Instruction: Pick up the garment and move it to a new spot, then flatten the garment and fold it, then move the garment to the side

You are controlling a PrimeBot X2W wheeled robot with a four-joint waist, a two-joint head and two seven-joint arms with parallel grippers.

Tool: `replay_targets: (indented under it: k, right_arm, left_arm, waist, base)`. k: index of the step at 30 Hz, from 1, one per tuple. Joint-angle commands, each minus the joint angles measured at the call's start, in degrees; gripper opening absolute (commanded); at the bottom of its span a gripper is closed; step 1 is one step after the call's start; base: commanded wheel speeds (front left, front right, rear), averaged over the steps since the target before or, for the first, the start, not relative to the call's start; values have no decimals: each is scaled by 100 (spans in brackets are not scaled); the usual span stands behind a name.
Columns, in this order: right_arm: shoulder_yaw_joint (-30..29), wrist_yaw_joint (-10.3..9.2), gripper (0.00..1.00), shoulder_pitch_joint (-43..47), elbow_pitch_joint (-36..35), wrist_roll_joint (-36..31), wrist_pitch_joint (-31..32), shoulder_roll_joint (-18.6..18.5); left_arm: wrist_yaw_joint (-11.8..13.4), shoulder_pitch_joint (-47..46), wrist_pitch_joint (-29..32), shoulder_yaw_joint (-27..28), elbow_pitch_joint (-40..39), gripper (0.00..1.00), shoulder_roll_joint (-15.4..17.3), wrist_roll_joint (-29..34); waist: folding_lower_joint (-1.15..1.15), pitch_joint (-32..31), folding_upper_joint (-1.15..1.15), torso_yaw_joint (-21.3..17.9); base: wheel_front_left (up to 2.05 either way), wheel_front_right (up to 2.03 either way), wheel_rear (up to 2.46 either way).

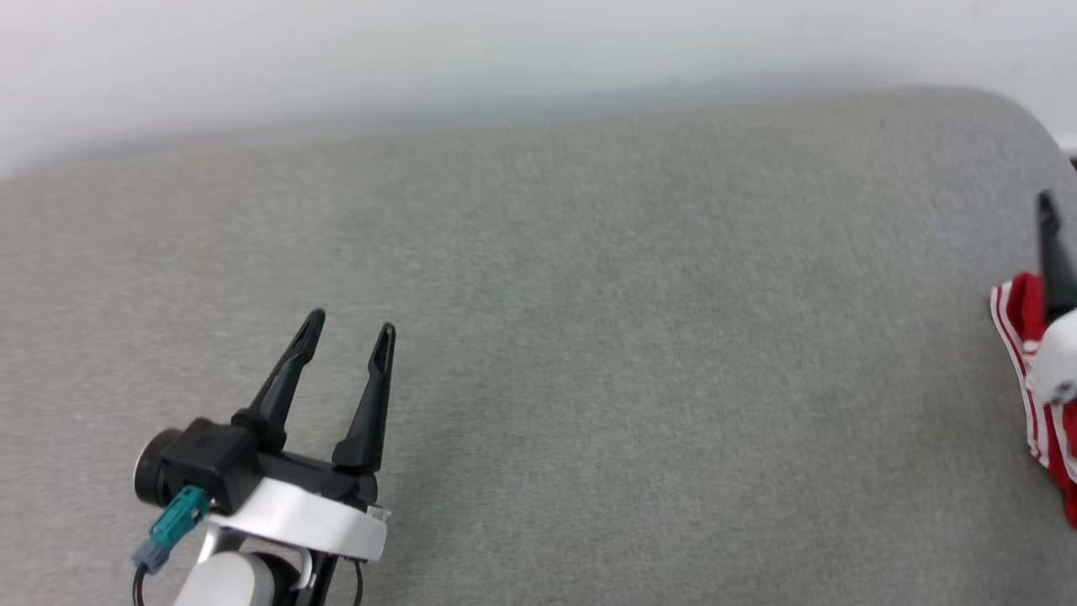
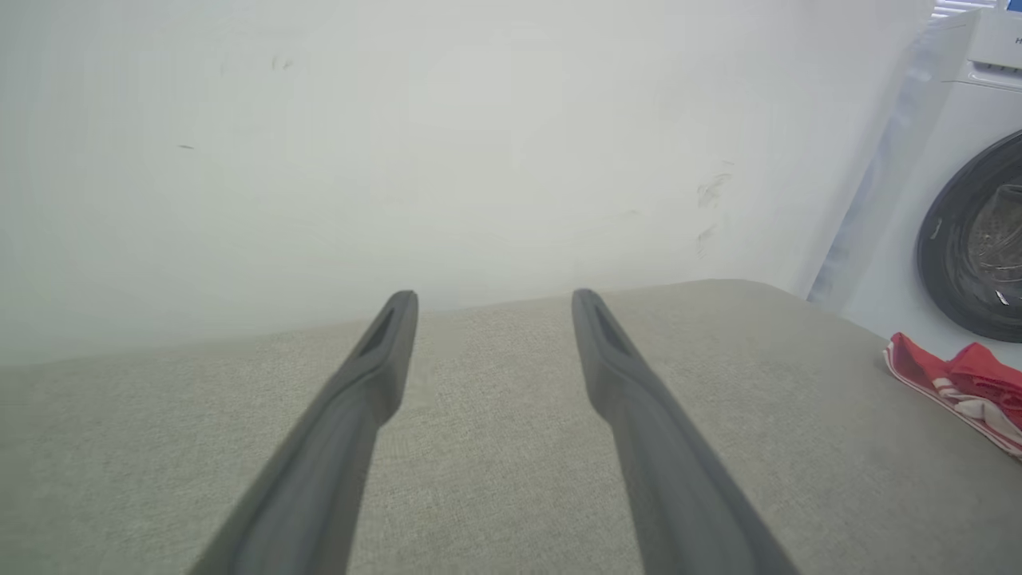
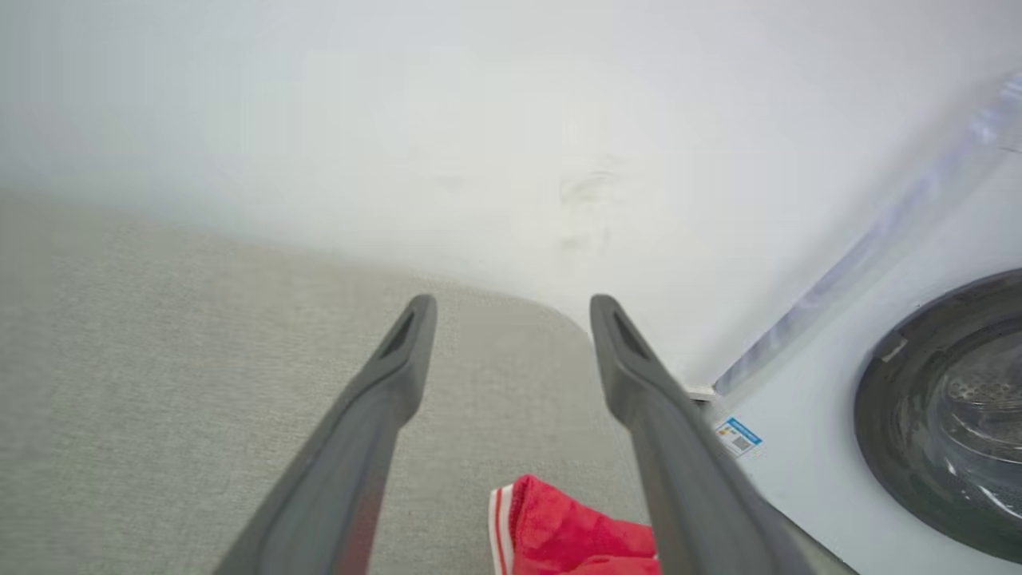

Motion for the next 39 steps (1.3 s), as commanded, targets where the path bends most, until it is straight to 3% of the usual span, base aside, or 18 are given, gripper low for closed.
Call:
replay_targets:
  k: [1, 8, 16, 24, 39]
  right_arm:
    - [-26, -10, 100, 293, -229, 221, -141, 243]
    - [-18, -10, 100, 1313, -1026, 727, -810, 1055]
    - [93, -10, 100, 2066, -964, 784, -1431, 1683]
    - [449, -9, 100, 2106, -622, 637, -1639, 1763]
    - [477, -9, 100, 2062, -264, 651, -1943, 1781]
  left_arm:
    - [-7, 147, -35, 77, 20, 100, -78, 39]
    - [-102, 484, -32, 330, 157, 100, -306, 181]
    - [-183, 714, -33, 606, 269, 100, -659, 416]
    - [-314, 831, -33, 751, 529, 100, -874, 560]
    - [-434, 776, -33, 1043, 653, 100, -1096, 733]
  waist:
    - [2, -272, 0, 243]
    - [2, -533, 0, 451]
    - [2, -751, 0, 652]
    - [2, -867, 0, 782]
    - [2, -815, 0, 845]
  base:
    - [0, 0, 0]
    - [0, 0, 0]
    - [0, 0, 0]
    - [0, 0, 0]
    - [0, 0, 0]
